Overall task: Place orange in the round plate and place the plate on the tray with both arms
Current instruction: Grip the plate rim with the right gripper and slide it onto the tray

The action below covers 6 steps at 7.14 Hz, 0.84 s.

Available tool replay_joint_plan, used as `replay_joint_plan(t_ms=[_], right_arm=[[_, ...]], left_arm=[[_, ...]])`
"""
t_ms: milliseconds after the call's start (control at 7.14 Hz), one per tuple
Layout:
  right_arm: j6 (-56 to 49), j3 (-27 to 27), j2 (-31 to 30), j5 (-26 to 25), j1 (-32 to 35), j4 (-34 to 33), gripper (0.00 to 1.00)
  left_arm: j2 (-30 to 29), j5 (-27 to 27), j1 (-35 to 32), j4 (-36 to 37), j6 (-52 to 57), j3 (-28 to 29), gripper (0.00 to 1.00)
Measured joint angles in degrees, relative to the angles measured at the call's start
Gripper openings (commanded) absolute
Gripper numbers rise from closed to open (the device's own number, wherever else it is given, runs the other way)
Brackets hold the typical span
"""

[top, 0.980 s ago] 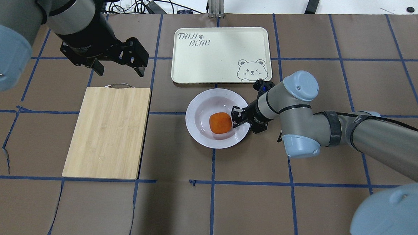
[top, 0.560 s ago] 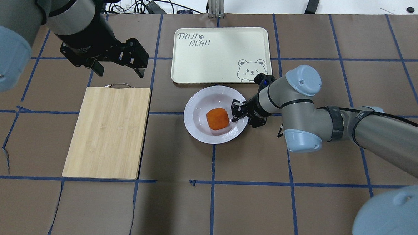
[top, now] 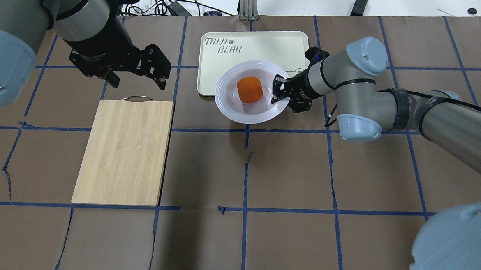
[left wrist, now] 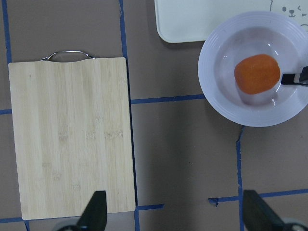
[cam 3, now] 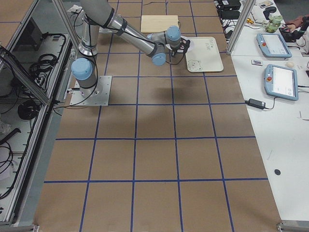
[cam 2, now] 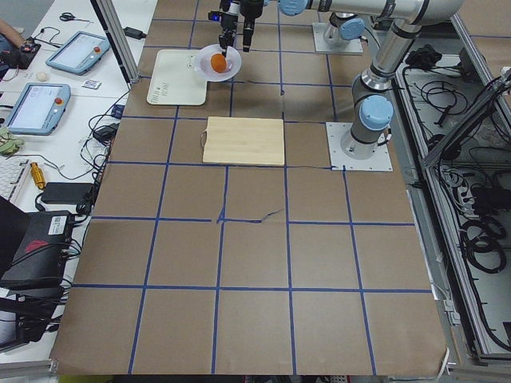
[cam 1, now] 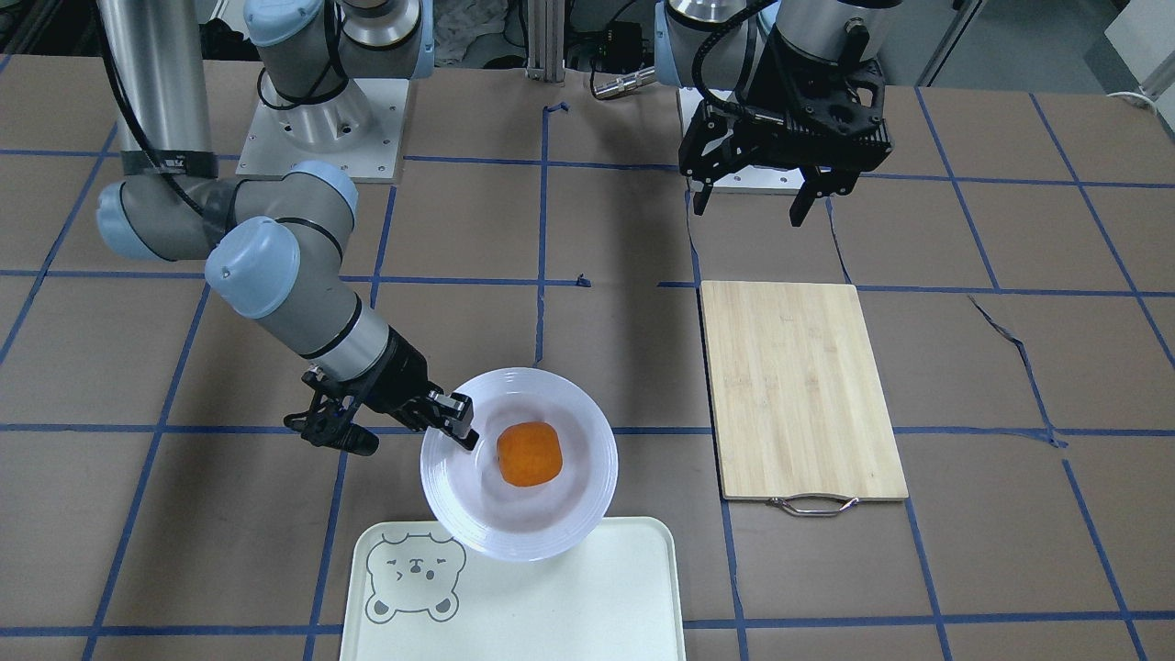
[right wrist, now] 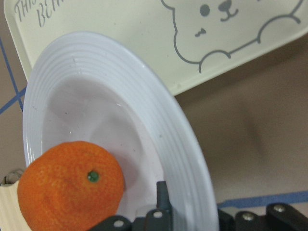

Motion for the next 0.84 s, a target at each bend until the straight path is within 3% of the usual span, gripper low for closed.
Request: replay_joint_plan(t_ms=[420, 700, 840], right_arm=[[0.04, -15.71, 11.19, 0.01, -2.31, 0.63, 0.07], [0.03, -21.92, 17.24, 0.19, -2.42, 0.51, 0.14], [-0.10, -22.69, 18.81, 0.11, -2.40, 0.40, 0.56]], left_arm=[[0.06, -0.08, 0.00, 0.00, 0.01, -0.16, 1.00], [0.07, -0.09, -0.01, 0.00, 0.01, -0.17, 1.00], [0.09, -0.09, -0.05, 0.00, 0.01, -0.17, 1.00]])
